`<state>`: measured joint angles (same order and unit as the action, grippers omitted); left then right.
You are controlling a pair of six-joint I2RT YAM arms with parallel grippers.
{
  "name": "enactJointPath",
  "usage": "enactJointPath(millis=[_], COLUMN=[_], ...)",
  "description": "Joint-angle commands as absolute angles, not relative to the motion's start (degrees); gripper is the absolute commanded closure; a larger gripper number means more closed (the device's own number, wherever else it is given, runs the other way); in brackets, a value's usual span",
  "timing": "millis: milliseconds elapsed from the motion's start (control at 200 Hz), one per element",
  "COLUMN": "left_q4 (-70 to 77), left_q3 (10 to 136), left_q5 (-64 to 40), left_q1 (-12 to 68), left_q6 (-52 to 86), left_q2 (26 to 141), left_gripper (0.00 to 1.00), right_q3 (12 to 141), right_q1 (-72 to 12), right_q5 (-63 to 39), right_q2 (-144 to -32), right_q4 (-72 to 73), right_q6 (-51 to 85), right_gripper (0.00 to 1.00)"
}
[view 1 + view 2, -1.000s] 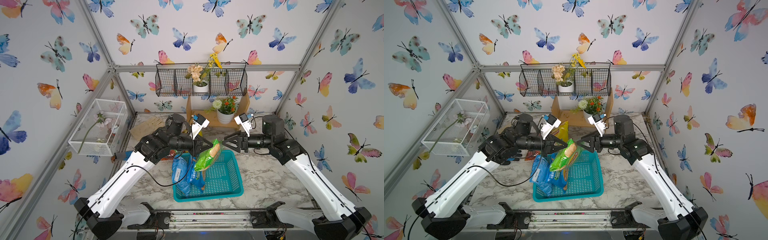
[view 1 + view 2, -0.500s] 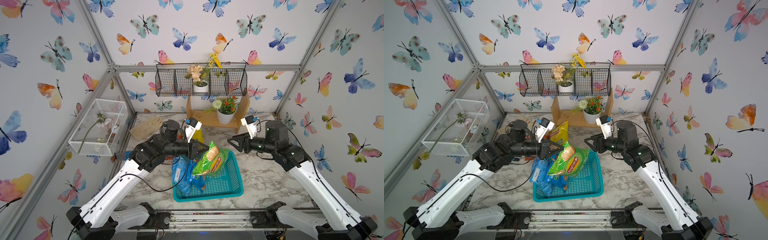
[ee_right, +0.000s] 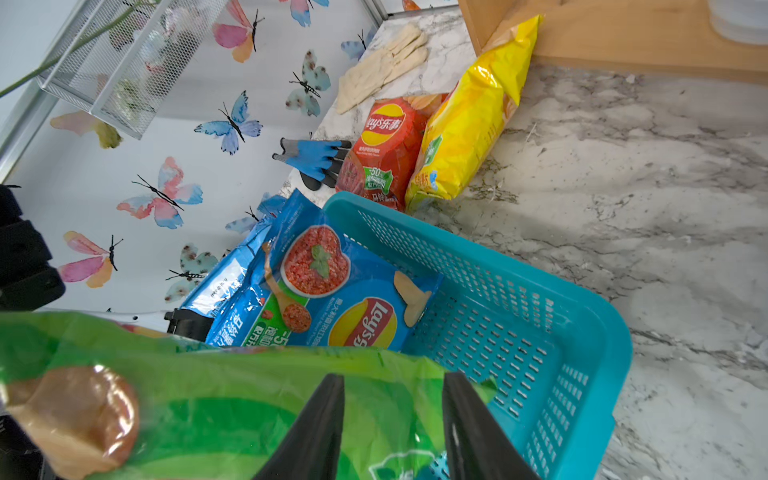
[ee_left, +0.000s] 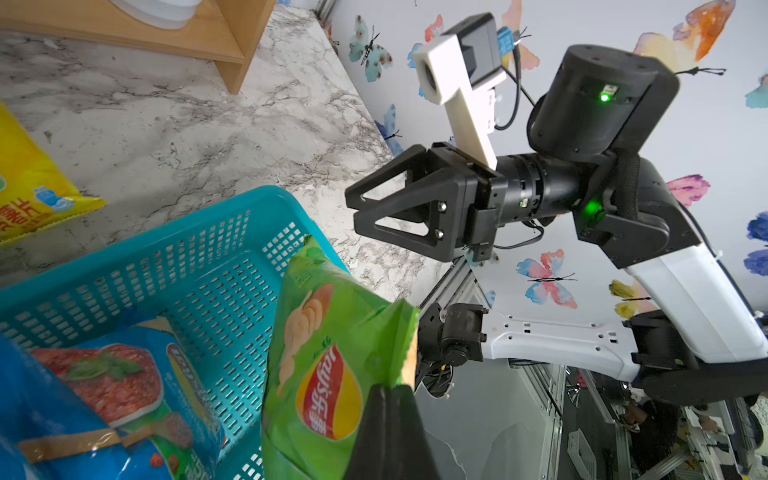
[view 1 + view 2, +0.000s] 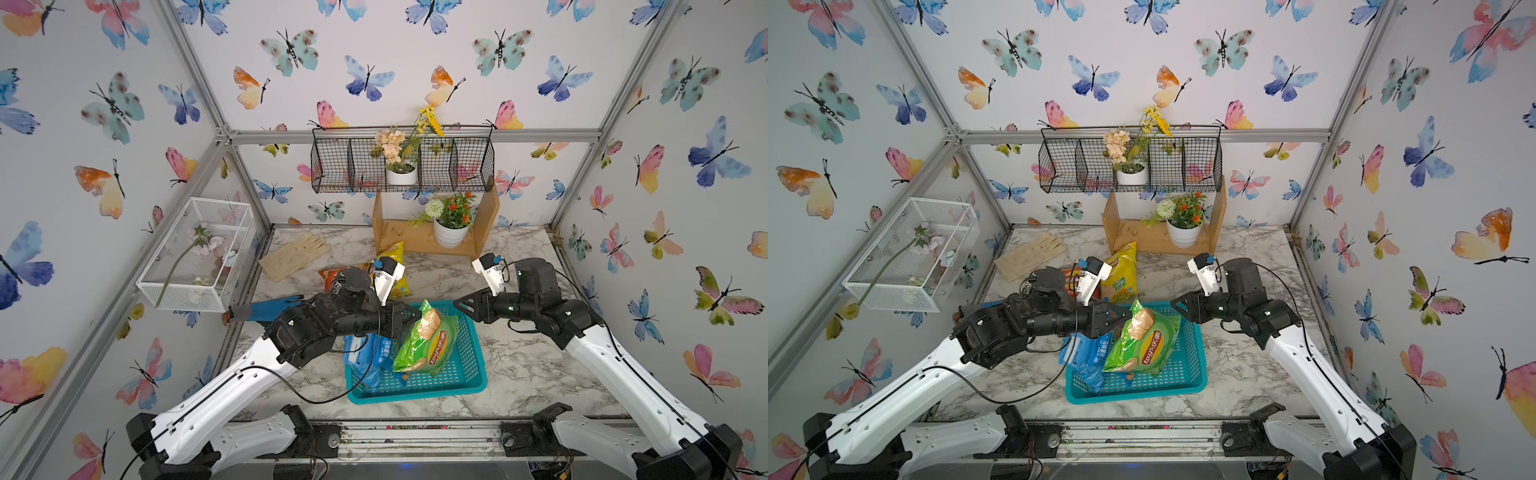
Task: Put the potato chips into the basket
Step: Place the potato chip in the basket.
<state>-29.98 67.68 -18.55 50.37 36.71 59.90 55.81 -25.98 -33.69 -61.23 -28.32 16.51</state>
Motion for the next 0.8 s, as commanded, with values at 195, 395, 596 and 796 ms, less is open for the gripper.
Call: enactJointPath(millis=[195,395,596,796], left_q4=[-25.8,-26.7,-26.5,-27.3], left_q3=[62.5,61.0,60.4,59.8], left_q5=[-13.8,-12.2,-11.7,-10.5], left_q1=[50.8,50.8,50.8,50.8], left_q6=[41.7,41.7,41.2,40.6], left_q2=[57.8,58.3,59.4,60.0], left_gripper=[1.0,1.0,1.0,1.0], right_q3=[50.6,47.4,45.7,44.9], right_q1=[-26.8,-28.2,-30.9,-34.9], right_q5=[-36.3,-36.4,-35.4,-32.4], right_q2=[-59.4,-60.4,-63.1,-66.5], right_q4=[-26.5,-23.7,-21.2,-19.2], right_q6=[17.5,19.0,20.2,21.3], right_gripper=[0.58,0.58,0.58,0.58])
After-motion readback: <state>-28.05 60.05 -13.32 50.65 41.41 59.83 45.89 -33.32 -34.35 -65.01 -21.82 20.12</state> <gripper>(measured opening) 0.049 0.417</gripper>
